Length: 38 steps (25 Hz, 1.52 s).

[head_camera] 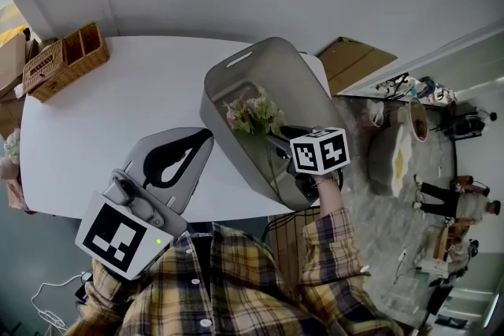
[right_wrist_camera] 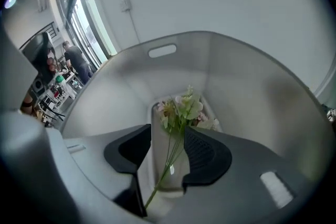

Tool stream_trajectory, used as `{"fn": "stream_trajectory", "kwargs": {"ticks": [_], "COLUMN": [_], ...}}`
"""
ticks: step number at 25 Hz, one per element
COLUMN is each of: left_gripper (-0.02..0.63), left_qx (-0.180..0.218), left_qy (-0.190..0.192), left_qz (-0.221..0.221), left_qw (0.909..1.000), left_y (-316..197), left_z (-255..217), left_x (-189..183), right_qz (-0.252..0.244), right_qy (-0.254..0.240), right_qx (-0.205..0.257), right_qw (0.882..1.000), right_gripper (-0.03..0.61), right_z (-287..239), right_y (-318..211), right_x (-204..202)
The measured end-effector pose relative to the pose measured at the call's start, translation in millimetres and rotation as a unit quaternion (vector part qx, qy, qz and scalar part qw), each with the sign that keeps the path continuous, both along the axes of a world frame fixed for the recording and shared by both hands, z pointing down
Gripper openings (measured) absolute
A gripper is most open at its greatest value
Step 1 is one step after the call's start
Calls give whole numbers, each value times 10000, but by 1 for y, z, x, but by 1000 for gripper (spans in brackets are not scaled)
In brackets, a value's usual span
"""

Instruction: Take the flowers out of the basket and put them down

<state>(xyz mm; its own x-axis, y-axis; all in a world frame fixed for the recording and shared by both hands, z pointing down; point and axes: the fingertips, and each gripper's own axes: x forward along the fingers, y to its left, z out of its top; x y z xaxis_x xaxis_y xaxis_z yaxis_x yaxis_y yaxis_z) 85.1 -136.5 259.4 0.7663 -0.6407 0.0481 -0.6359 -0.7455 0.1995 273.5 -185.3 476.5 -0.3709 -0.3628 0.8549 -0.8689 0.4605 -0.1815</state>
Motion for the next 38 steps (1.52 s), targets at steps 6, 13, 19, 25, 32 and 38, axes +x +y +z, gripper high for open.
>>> {"fn": "stream_trajectory", "kwargs": {"ticks": [6,13,19,25,32,38], "left_gripper": [12,12,12,12,12,12], "left_qx": [-1,-22,-27,-33,-1,13], "left_qy": [51,89,100,95,75,67], "left_qz": [-5,-37,-58,-74,-93,-107], "left_qw": [10000,10000,9999,9999,9999,9999], "left_y": [-4,-7,-11,-11,-9,-6], "left_z": [1,0,1,2,2,1], "left_x": [-2,-3,-4,-5,-6,-8], "right_qz": [-7,16,24,14,81,105], "right_qy": [253,531,495,361,133,86], "right_qx": [-738,-1577,-1826,-2028,-2032,-1885], "right_qw": [9970,9861,9819,9786,9790,9820], "right_gripper": [212,212,205,151,65,31], "right_z": [37,73,86,94,90,86], "right_y": [11,27,31,36,36,32], "right_x": [5,15,15,12,7,5]}}
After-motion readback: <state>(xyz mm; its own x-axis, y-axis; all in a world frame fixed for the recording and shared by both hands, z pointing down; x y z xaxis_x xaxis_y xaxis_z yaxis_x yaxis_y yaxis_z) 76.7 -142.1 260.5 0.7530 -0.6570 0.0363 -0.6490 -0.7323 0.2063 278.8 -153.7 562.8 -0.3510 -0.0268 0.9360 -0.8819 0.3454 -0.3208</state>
